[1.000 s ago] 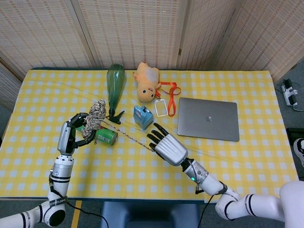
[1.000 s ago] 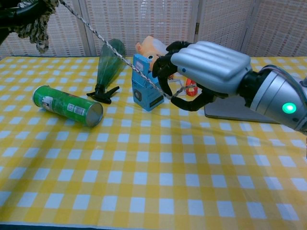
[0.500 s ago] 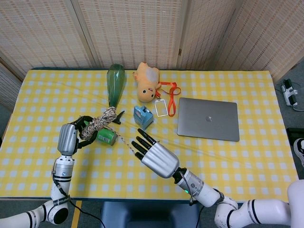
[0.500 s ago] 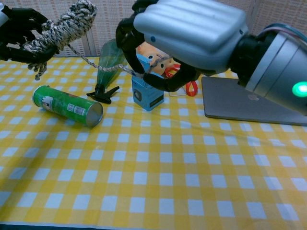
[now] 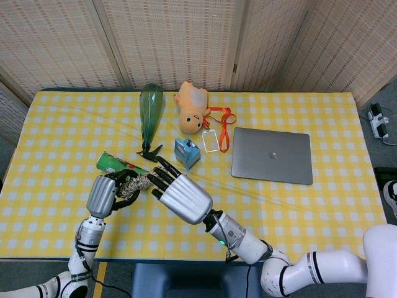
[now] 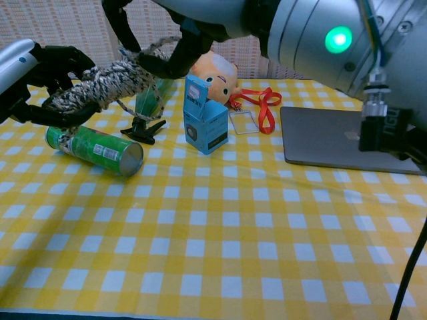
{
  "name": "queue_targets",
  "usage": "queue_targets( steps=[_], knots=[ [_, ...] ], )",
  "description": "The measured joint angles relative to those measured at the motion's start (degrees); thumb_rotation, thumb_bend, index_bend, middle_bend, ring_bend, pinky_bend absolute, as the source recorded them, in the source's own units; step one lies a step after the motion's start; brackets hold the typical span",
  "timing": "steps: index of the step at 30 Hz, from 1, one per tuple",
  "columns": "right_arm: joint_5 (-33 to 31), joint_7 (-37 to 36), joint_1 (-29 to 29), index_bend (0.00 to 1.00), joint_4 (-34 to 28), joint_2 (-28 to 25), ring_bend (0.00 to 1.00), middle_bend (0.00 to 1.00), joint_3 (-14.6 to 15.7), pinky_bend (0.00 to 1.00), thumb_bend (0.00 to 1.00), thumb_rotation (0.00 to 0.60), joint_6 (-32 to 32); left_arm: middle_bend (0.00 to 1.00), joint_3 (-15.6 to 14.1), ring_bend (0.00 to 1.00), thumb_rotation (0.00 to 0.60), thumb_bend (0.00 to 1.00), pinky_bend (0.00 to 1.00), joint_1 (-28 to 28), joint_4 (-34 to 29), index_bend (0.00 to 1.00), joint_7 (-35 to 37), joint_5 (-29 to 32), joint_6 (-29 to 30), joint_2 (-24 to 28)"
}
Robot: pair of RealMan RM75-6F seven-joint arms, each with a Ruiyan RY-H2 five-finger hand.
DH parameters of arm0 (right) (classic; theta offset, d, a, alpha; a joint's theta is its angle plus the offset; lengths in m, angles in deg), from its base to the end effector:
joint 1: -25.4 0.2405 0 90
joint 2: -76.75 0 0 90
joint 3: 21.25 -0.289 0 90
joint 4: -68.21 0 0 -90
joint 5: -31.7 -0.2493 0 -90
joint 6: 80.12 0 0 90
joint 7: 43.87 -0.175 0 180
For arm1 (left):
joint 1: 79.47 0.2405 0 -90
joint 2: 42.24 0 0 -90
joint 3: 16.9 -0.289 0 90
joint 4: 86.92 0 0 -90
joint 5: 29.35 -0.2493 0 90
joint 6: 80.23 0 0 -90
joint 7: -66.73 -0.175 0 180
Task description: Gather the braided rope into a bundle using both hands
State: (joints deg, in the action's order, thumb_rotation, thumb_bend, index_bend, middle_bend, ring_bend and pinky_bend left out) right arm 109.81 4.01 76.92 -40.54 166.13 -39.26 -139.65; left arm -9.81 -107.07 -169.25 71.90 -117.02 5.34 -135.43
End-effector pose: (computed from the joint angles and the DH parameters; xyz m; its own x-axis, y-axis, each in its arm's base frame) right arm 0.0574 -0.3173 -0.0255 0.4546 0.2065 0.8664 -0.4757 -0.7661 0.4322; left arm -0.1863 0.3288 -0.0136 -0.0370 -0.0375 0.9986 0.9092 -0.4161 0.0180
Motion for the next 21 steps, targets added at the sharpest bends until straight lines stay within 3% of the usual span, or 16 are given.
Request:
queue_targets(
  steps=[9, 21],
  knots=[
    [-3.0, -4.2, 2.1, 0.68, 2.7, 0.9, 0.21, 0.27, -2.0, 0.08, 0.46, 0.6, 0.2, 0.71, -2.5, 0.63, 0.6, 0.69, 0.69, 0.2, -0.1, 0.77, 3.4, -5.3, 0.4, 0.1],
    [-5.1, -12.4, 2.2, 0.65, 5.5, -0.3, 0.22, 0.27, -2.5, 0.08, 0.46, 0.6, -0.5, 0.71, -3.7, 0.63, 0.6, 0.67, 0.69, -0.8, 3.2, 0.78, 14.8, -11.9, 3.7, -1.2]
  ],
)
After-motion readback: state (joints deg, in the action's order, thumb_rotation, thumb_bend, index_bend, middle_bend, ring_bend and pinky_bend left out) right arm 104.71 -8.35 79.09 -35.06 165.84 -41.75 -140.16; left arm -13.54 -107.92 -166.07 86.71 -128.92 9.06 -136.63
